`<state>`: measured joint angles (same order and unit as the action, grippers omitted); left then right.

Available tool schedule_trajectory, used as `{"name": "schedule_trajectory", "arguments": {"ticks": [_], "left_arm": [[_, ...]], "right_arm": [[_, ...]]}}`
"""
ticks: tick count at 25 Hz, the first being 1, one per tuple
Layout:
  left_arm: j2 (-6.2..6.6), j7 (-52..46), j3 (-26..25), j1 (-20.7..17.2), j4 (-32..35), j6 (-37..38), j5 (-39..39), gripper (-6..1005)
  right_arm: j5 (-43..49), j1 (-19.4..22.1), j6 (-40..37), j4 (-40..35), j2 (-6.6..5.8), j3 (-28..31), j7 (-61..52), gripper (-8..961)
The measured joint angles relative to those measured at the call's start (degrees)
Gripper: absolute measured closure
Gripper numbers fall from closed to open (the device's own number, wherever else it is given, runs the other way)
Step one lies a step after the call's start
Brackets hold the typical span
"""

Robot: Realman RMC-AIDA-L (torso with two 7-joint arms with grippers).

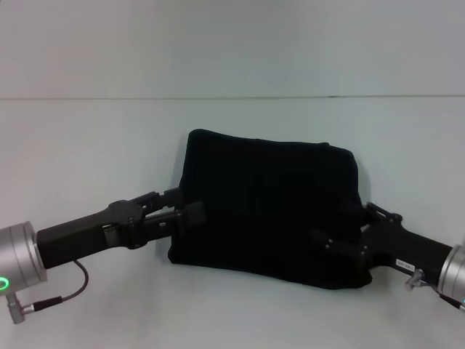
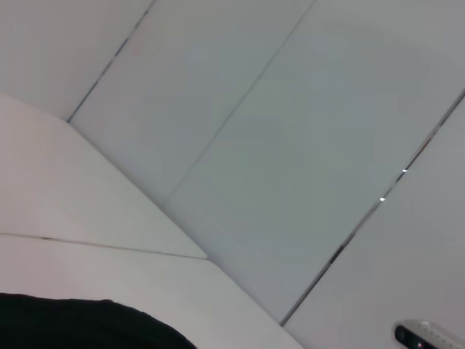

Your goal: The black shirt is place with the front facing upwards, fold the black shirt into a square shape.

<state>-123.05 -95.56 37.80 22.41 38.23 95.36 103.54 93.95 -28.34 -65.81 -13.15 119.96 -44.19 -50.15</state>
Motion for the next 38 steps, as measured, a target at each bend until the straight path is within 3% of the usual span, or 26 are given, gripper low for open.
{"name": "schedule_trajectory", "arguments": {"ticks": [17, 27, 38], "left_arm": [[0.27, 0.2, -0.2, 0.2, -1.4, -1.5, 0.3, 68], [0.39, 0.3, -1.3, 0.1, -1.3, -2.9, 1.1, 78], [0.45, -0.2, -1.8, 0.0, -1.4, -5.8, 1.6, 88]], "right_arm": [[-0.7, 3.5, 1.1, -1.1, -0.34, 4.3, 0.3, 11], [1.0, 7.2, -14.7, -4.2, -0.34, 4.0, 0.4, 12], [4.3, 7.9, -7.0, -3.7, -0.1, 4.3, 0.4, 12]]}}
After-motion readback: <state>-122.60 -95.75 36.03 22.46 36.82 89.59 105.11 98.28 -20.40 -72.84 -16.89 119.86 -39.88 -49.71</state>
